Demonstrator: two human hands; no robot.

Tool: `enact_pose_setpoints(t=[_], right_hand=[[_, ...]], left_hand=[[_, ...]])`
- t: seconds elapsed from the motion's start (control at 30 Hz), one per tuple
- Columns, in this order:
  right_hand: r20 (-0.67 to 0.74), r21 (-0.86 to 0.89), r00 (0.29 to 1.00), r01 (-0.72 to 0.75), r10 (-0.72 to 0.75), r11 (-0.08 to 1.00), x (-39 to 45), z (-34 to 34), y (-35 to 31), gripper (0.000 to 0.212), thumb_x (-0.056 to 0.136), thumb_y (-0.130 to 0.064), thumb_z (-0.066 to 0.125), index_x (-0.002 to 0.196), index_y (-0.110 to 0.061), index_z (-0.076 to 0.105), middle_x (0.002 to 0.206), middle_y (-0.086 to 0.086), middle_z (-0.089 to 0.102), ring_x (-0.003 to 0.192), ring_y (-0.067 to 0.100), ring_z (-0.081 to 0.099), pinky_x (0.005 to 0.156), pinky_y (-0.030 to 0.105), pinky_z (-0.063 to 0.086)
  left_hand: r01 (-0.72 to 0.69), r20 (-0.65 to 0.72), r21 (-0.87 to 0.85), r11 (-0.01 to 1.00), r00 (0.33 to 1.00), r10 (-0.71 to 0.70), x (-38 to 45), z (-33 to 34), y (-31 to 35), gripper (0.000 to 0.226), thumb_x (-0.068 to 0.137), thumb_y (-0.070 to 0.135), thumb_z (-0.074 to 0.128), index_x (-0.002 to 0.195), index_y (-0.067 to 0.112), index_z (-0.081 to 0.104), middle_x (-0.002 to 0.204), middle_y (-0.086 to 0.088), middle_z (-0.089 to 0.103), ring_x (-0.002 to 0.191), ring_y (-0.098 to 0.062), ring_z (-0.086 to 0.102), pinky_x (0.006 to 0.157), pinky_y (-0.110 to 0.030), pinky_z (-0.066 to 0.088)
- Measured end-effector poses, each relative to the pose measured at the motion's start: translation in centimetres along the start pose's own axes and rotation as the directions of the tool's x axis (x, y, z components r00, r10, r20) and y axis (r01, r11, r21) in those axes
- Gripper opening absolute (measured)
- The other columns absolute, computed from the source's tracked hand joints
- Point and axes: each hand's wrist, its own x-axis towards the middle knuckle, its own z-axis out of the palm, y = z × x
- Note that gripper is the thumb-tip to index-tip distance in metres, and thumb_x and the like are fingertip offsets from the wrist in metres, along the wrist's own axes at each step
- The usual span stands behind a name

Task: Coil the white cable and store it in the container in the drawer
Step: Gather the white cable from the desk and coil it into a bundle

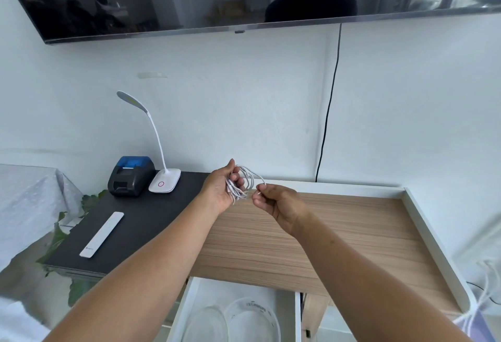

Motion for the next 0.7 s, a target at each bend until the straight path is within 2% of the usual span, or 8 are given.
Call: enact_pose_setpoints(t=[0.1,0.17,0.23,0.4,0.53,0.7], right_hand=[[0.004,-0.196,1.000,-0.018,0.019,0.980,-0.3,0.2,0.5,0.008,0.090,-0.003,0.065,0.090,0.005,0.067,0.071,0.014,0.069,0.059,0.020,0.071,0.054,0.025,0.059],[-0.039,-0.339,0.999,-0.037,0.025,0.940,-0.5,0.4,0.7,0.015,0.085,-0.010,0.072,0.092,0.002,0.066,0.076,0.012,0.064,0.058,0.021,0.068,0.052,0.027,0.058],[-0.065,-0.397,0.997,-0.070,0.048,0.915,-0.6,0.5,0.7,0.024,0.082,-0.016,0.075,0.099,0.000,0.066,0.084,0.011,0.061,0.058,0.021,0.065,0.051,0.029,0.057],[0.092,-0.309,0.976,-0.160,0.197,0.938,-1.1,0.2,0.1,0.025,0.085,-0.015,0.069,0.109,-0.008,0.069,0.099,0.007,0.067,0.061,0.014,0.060,0.046,0.020,0.048],[0.231,-0.273,0.949,-0.148,0.215,0.950,-1.1,0.0,-0.8,0.020,0.086,-0.006,0.064,0.105,-0.010,0.067,0.091,0.000,0.065,0.059,0.007,0.055,0.043,0.014,0.043],[0.176,-0.229,0.967,-0.144,0.187,0.963,-0.8,-0.8,-0.6,0.006,0.088,-0.008,0.068,0.091,-0.007,0.064,0.077,0.004,0.057,0.055,0.008,0.051,0.043,0.015,0.046]], left_hand=[[-0.023,-0.007,-0.047,0.999,1.000,0.023,0.1,-0.3,-0.4,0.033,0.095,0.031,0.057,0.070,0.010,0.051,0.034,0.008,0.031,0.030,-0.007,0.033,0.040,-0.021,0.031],[-0.033,0.028,-0.069,0.997,0.999,0.035,-0.1,-0.5,-0.5,0.033,0.095,0.029,0.056,0.068,0.010,0.050,0.033,0.009,0.027,0.027,-0.006,0.026,0.034,-0.018,0.025],[-0.047,0.069,-0.080,0.996,0.996,0.052,-0.4,-0.6,-0.4,0.034,0.094,0.028,0.058,0.067,0.009,0.050,0.034,0.009,0.026,0.026,-0.006,0.023,0.032,-0.017,0.023],[-0.030,0.139,-0.068,0.997,0.990,0.039,-1.4,-0.9,0.0,0.034,0.092,0.028,0.060,0.064,0.010,0.052,0.035,0.009,0.024,0.026,-0.006,0.021,0.030,-0.017,0.022],[-0.010,0.132,-0.029,1.000,0.991,0.013,-1.9,-0.8,-0.5,0.032,0.091,0.027,0.061,0.066,0.010,0.051,0.036,0.009,0.024,0.026,-0.006,0.020,0.030,-0.018,0.020],[0.001,0.022,0.128,0.992,1.000,-0.003,-1.7,-0.5,-2.0,0.030,0.092,0.028,0.063,0.071,0.008,0.052,0.037,0.009,0.026,0.028,-0.006,0.023,0.031,-0.019,0.022]])
